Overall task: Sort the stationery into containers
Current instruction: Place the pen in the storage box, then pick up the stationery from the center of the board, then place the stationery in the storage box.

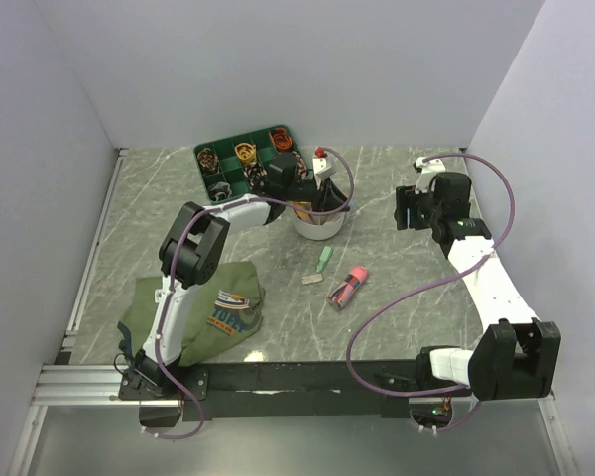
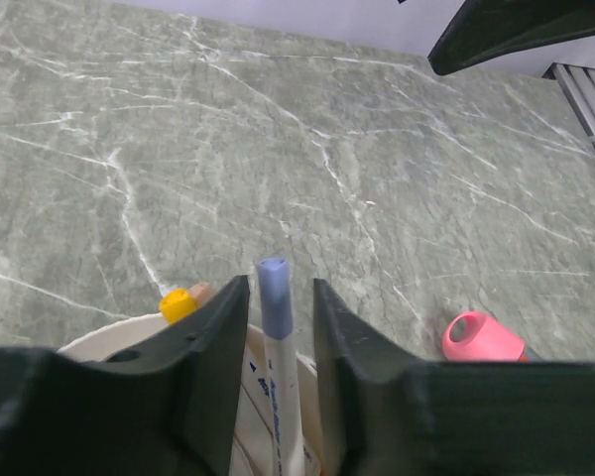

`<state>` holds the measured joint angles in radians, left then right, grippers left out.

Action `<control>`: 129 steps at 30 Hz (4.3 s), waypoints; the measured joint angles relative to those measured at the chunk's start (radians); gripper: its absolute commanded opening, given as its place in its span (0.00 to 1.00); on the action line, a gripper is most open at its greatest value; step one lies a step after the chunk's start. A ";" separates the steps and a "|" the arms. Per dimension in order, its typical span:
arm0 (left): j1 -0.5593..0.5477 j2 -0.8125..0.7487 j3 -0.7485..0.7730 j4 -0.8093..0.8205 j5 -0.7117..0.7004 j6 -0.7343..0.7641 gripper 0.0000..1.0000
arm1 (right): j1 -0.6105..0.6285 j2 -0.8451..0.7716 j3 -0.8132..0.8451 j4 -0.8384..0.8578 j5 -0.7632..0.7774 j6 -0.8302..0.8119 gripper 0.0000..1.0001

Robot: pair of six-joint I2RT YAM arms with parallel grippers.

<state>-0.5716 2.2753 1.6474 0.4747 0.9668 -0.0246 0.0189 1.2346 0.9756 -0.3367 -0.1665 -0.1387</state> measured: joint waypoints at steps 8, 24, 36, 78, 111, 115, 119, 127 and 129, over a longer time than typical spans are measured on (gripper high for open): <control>0.001 -0.072 -0.003 -0.114 -0.025 0.090 0.54 | 0.000 0.000 0.000 0.001 -0.011 0.011 0.73; -0.136 -0.624 -0.349 -0.687 -0.321 0.439 0.56 | 0.000 -0.154 -0.084 0.019 -0.060 0.009 0.73; -0.195 -0.512 -0.431 -0.863 -0.647 0.336 0.55 | 0.005 -0.233 -0.152 -0.002 -0.117 -0.034 0.73; -0.274 -0.298 -0.307 -0.888 -0.706 0.323 0.05 | 0.005 -0.346 -0.252 -0.064 -0.178 -0.107 0.72; -0.056 -0.002 0.463 -0.879 -0.349 0.310 0.14 | 0.005 -0.330 -0.298 0.037 -0.144 -0.064 0.72; -0.053 0.028 0.481 -0.859 -0.368 0.310 0.15 | 0.005 -0.330 -0.303 0.039 -0.138 -0.064 0.72; -0.048 0.042 0.500 -0.827 -0.379 0.308 0.18 | 0.005 -0.330 -0.320 0.041 -0.137 -0.063 0.72; -0.037 0.049 0.502 -0.808 -0.415 0.295 0.48 | 0.000 -0.328 -0.343 0.047 -0.136 -0.061 0.73; -0.034 0.050 0.502 -0.795 -0.435 0.290 0.53 | 0.000 -0.327 -0.343 0.052 -0.136 -0.060 0.73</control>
<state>-0.6056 2.3253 2.1490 -0.3206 0.5320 0.2657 0.0185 0.9081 0.6323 -0.2848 -0.3027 -0.1989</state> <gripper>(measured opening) 0.464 0.728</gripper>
